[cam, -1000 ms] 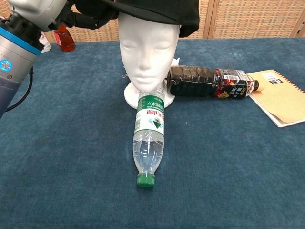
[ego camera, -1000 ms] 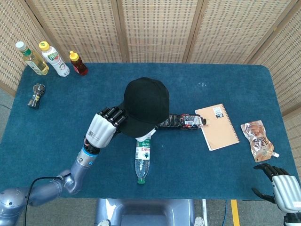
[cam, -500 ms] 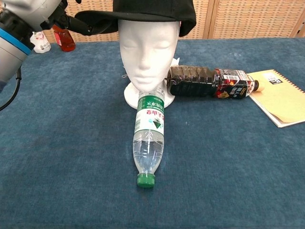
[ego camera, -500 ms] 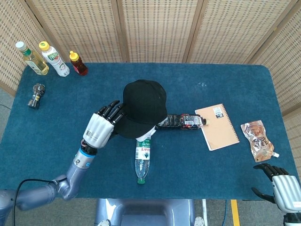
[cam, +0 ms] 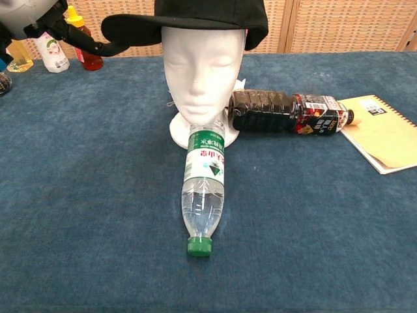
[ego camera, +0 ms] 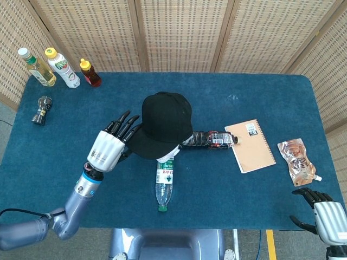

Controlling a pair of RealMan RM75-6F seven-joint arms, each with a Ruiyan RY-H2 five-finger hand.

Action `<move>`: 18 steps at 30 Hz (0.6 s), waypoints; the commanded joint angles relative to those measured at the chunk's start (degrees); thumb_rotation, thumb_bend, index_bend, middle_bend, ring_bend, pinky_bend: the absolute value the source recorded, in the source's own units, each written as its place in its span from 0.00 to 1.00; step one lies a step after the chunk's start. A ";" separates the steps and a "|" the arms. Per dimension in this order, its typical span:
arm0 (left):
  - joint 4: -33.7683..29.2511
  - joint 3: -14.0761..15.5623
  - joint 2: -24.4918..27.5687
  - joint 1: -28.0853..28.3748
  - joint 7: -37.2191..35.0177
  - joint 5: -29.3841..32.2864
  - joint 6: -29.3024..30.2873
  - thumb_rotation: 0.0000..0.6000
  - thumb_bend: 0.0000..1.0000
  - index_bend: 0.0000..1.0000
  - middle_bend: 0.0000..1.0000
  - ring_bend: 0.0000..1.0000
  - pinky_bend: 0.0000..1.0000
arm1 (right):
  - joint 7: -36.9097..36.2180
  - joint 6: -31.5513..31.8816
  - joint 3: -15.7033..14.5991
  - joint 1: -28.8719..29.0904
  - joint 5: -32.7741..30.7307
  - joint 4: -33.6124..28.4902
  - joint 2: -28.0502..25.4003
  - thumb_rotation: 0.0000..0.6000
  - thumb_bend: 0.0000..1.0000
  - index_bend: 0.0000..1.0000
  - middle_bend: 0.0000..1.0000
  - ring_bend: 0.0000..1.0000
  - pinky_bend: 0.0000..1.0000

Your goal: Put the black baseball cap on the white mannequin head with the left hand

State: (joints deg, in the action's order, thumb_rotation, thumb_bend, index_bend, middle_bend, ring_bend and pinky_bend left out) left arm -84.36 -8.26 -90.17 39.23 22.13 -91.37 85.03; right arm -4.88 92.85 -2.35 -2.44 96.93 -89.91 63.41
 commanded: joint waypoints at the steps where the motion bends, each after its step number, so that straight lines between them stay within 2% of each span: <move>1: -3.18 0.95 2.61 -1.76 0.73 0.62 -0.66 1.00 0.19 0.22 0.17 0.07 0.36 | 0.05 -0.05 0.03 0.10 0.09 -0.03 -0.03 1.00 0.13 0.35 0.39 0.44 0.42; 9: -10.49 3.89 9.14 -6.92 -2.02 1.31 0.61 1.00 0.19 0.22 0.17 0.07 0.35 | 0.14 -0.39 0.49 0.42 -0.50 -0.24 -0.26 1.00 0.13 0.35 0.39 0.44 0.42; 18: -13.91 6.14 16.81 -15.91 -4.80 7.13 4.64 1.00 0.19 0.38 0.18 0.11 0.36 | 2.13 -0.35 2.56 0.57 -3.62 0.21 0.22 1.00 0.13 0.35 0.39 0.44 0.42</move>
State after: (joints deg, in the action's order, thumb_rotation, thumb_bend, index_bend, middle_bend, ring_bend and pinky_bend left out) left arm -97.66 -2.71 -74.40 24.69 18.02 -85.54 88.94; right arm -3.08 92.41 -0.04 -1.84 93.59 -89.77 63.53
